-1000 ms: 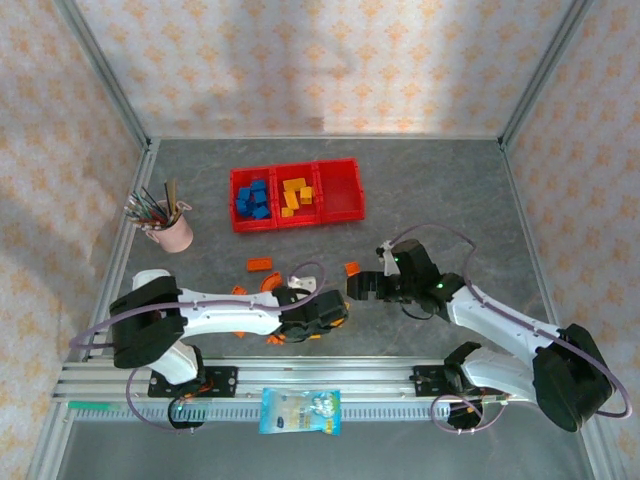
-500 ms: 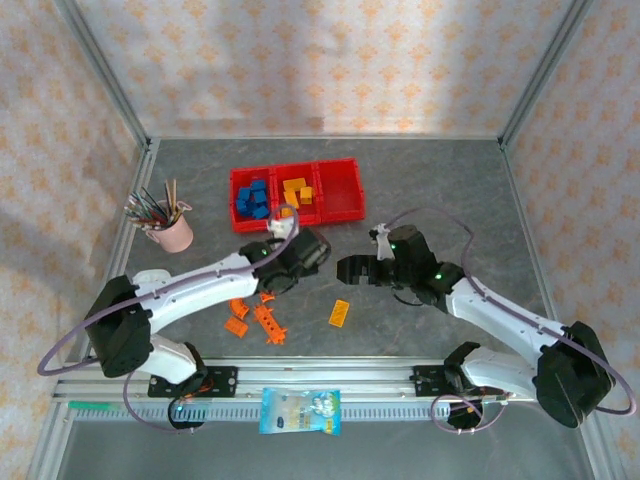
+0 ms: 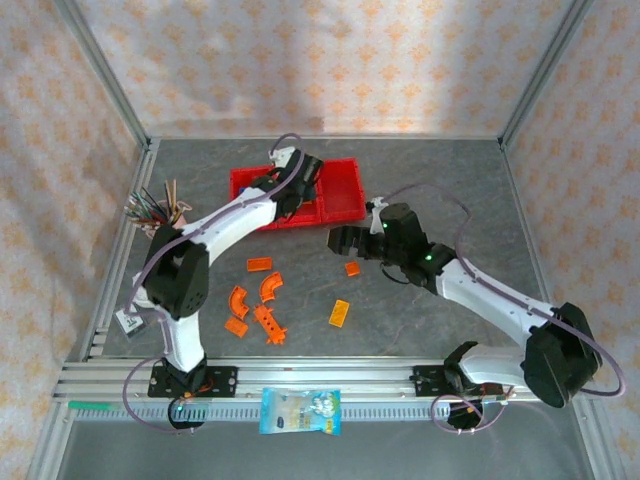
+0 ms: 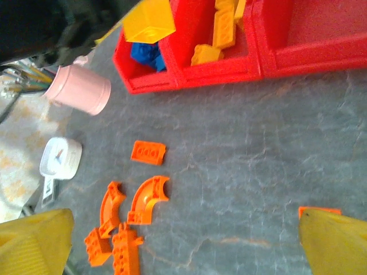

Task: Sort the legos into containers by color
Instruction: Place the lego in the container, then pick up the lego from the bottom-center of the table.

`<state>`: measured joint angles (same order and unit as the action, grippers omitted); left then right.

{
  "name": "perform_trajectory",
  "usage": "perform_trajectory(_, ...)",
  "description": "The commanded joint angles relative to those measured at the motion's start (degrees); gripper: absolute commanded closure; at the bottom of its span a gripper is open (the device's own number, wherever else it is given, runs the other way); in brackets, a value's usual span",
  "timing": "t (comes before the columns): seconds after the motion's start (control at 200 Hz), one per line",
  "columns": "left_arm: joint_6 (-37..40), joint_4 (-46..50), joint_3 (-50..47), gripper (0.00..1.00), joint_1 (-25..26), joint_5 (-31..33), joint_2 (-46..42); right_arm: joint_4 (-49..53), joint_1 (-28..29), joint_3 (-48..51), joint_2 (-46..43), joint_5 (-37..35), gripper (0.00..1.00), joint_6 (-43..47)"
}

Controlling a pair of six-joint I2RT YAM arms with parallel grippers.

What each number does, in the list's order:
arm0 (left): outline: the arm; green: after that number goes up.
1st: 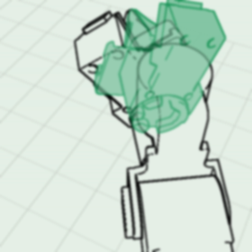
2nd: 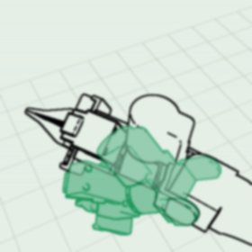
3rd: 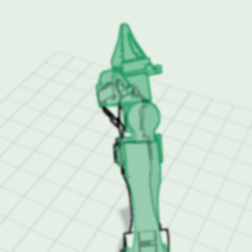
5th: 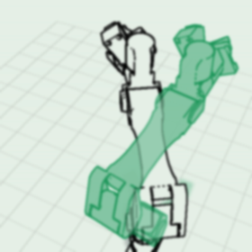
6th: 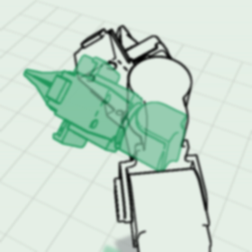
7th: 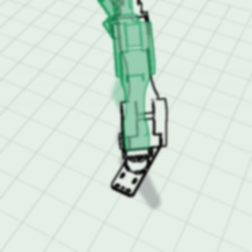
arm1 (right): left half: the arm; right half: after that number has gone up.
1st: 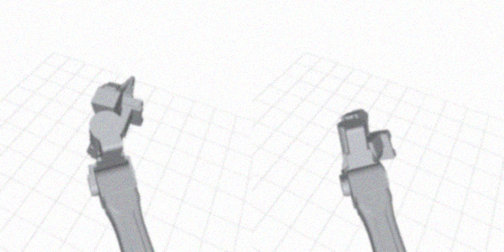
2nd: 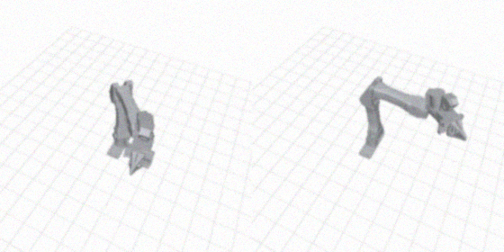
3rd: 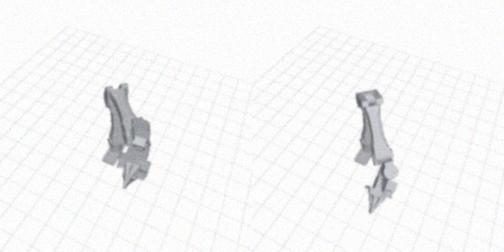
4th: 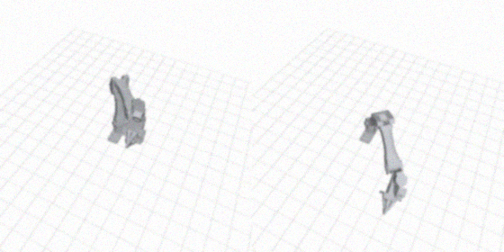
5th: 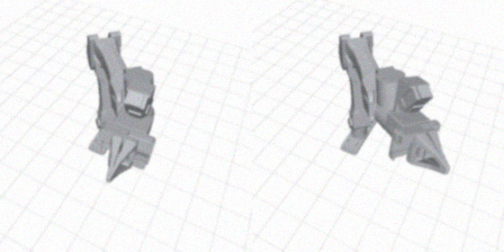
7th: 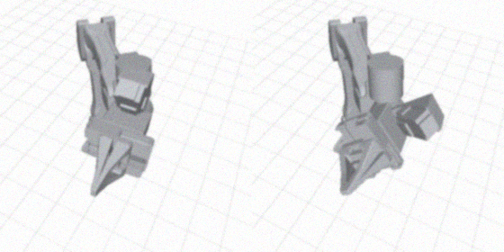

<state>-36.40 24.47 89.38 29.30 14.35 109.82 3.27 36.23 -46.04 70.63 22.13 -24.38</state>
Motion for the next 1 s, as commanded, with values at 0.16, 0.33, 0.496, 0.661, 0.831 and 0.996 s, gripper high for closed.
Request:
perform_trajectory(0.16, 4.43, -0.46, 7.3, 0.6, -2.32, -2.57, 8.81, -1.67, -0.1, -1.97, 2.62, -3.32, 0.0, -0.39)
perform_trajectory(0.33, 4.61, 1.76, 8.87, 0.5, -2.28, -2.59, 9.9, -1.27, -0.12, -2.38, 3.13, -3.78, 0.0, 0.13)
perform_trajectory(0.496, 4.42, 1.89, 6.99, 0.49, -2.25, -4.32, 6.27, 0.45, -0.15, -2.74, 3.2, -4.72, 0.0, 0.99)
perform_trajectory(0.661, 4.28, 0.44, 1.15, 0.46, -1.88, -7.64, -0.11, 3.02, -0.04, -3.31, 3.07, -5.37, 0.0, 1.2)
perform_trajectory(0.831, 4.25, -1.41, -8.12, 0.42, 0.05, -8.62, -10.52, 7.72, 0.57, -3.92, 3.33, -7.6, 0.0, 1.29)
perform_trajectory(0.996, 3.33, -3.41, -19.6, 0.37, 2.69, -10.12, -20.82, 14.05, 2.23, -3.78, 3.64, -11.09, 0.0, -0.1)
